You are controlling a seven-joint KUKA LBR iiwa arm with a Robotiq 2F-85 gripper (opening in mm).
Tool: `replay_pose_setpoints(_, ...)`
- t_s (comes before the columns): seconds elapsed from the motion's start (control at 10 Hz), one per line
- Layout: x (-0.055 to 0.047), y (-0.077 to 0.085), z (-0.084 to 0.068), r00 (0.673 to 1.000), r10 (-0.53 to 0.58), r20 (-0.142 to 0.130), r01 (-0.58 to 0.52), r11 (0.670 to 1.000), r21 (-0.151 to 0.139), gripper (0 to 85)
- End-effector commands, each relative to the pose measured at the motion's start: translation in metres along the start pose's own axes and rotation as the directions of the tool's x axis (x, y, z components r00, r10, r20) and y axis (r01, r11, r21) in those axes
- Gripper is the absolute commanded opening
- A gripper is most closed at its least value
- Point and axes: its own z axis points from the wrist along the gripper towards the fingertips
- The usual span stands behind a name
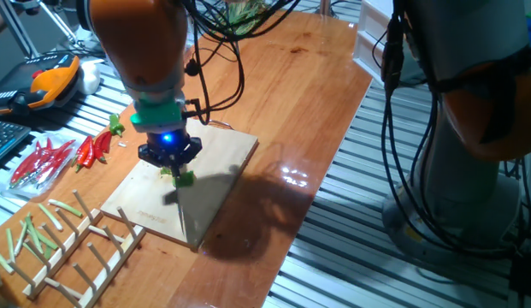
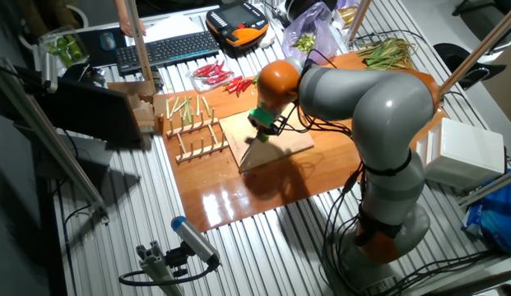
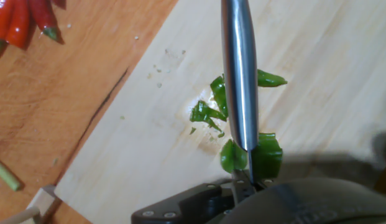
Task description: Chop the chili peppers
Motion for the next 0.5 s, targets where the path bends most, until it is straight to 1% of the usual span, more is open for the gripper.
replay_pose_setpoints(0.0,-0.002,0.0,0.006,1.0,-0.002,0.001,0.002,1.0,-0.003,0.0)
replay_pose_setpoints(0.1,-0.003,0.002,0.01,1.0,-0.002,0.009,0.002,1.0,-0.011,0.0)
replay_pose_setpoints(0.2,-0.008,0.008,0.011,1.0,0.007,0.009,-0.007,1.0,-0.014,0.0)
replay_pose_setpoints(0.3,-0.015,0.012,0.006,1.0,0.01,-0.005,-0.01,1.0,-0.016,0.0)
replay_pose_setpoints(0.4,-0.022,0.013,0.001,1.0,-0.011,-0.014,0.011,1.0,-0.012,0.0)
